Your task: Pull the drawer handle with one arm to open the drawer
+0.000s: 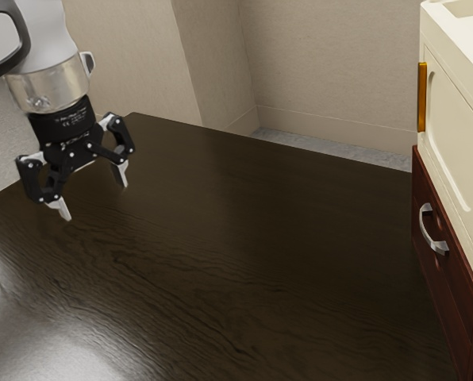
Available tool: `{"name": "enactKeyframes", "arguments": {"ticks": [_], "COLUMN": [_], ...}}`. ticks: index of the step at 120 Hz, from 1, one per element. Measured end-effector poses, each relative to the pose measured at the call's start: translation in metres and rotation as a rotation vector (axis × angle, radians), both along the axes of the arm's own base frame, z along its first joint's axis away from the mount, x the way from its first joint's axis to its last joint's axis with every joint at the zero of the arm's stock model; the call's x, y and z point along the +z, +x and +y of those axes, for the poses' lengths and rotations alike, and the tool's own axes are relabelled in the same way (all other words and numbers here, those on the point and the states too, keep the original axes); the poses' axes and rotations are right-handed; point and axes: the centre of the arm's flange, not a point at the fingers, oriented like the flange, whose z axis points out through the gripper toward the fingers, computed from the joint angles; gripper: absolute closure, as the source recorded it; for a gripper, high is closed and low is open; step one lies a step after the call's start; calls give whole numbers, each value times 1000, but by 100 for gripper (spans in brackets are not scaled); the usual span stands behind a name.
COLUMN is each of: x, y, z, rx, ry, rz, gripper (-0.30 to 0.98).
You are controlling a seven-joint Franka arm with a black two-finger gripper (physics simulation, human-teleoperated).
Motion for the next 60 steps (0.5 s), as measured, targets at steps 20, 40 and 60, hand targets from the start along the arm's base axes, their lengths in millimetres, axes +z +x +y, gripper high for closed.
{"name": "enactKeyframes", "arguments": {"ticks": [20,40,60], "x": [1,-1,-70], "y": [3,10,75], "z": [0,-55,-123], "rx": [39,-37,-144], "ry": [8,13,-1], "rz": [-29,-34,36], "gripper": [0,0,0]}}
